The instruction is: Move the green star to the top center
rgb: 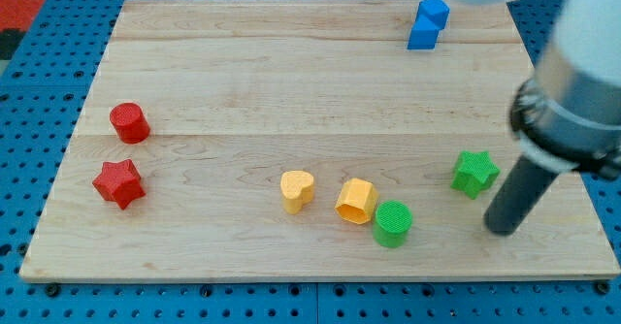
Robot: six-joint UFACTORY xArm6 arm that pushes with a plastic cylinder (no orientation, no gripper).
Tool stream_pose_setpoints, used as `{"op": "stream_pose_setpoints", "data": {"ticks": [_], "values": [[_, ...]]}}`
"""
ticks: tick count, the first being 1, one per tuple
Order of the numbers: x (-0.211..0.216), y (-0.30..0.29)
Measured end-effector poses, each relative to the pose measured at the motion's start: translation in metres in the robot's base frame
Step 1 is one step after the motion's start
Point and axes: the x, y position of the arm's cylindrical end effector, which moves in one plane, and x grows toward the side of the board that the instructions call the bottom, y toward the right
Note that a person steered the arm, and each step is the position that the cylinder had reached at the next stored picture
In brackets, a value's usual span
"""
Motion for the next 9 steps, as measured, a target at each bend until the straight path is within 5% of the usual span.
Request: {"op": "stream_pose_setpoints", "data": {"ticks": [1, 3, 4, 5, 6, 8, 9], "values": [[-0.080, -0.029], [-0.221, -0.194], [-0.229, -0.172], [-0.155, -0.163], [-0.156, -0.086], [-0.231, -0.190], [-0.185, -0.193]]}}
